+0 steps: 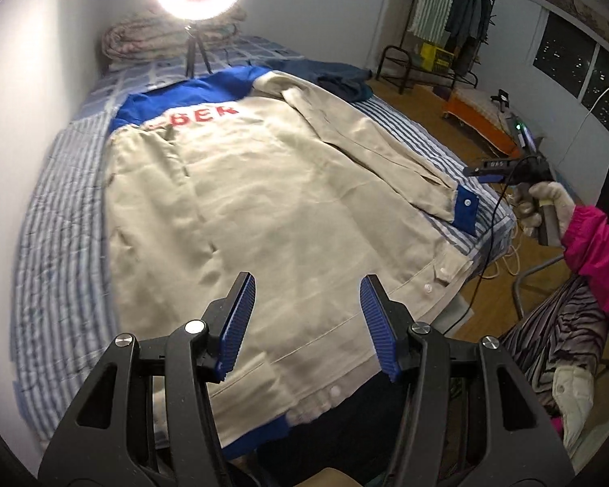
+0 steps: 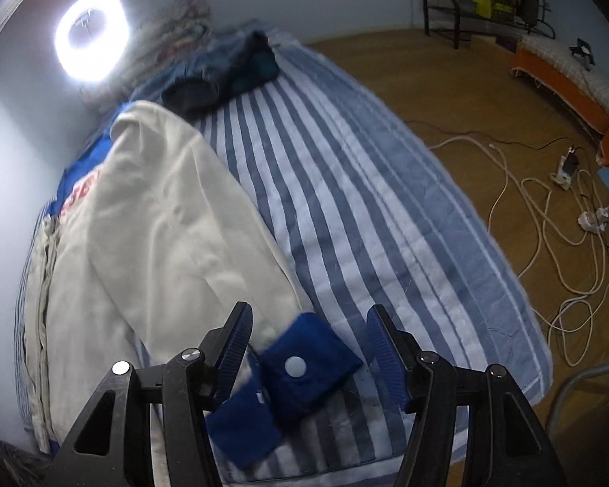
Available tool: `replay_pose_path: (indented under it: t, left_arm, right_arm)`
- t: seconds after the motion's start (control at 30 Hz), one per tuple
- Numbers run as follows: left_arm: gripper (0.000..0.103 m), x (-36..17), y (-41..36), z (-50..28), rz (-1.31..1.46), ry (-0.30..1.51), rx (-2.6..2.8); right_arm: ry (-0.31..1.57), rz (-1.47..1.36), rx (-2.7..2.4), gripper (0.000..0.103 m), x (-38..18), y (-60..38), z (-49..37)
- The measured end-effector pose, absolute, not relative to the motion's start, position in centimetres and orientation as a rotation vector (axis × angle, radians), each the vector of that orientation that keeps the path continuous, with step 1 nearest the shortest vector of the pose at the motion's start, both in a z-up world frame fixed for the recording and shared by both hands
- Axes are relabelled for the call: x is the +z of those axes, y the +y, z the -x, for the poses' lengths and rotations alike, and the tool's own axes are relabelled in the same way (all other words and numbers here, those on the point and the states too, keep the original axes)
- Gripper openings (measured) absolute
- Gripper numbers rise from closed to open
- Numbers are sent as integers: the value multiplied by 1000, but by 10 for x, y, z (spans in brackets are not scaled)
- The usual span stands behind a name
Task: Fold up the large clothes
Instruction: 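Close the right gripper on the blue cuff, then lift the sleeve by its cuff with the right gripper and lay it across the jacket back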
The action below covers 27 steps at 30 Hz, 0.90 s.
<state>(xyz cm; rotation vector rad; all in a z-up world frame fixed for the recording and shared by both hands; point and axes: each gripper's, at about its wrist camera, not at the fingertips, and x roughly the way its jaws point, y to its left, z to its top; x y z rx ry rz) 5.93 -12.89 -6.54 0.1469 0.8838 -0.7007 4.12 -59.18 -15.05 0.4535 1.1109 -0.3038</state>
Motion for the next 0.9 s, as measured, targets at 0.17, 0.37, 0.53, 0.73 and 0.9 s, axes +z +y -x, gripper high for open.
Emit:
replay_pose_path:
  t: [0.17,0.37,0.53,0.73,0.9]
  left_arm:
    - [56,-77,-146,-76,-139,918,-706]
    - [56,-85,-157,-83,-144,930,-711]
    - [56,-87,-156,-84,-149,929,-706]
    - [56,-86,-147,-91,-129,926,-680]
    - [56,-82,-137,-100,-108,919,-653]
  right_arm:
    - [1155,-495,-250,53,-169,-591,-37]
    - [1193,-470,-206,3,-174,-576,-38]
    - [1068,-469,-194,0,-139,-563,-29]
    - [919,-354,-107,0,-85,-512,-21]
    - [830,-258,46,0,-53,-451,-17]
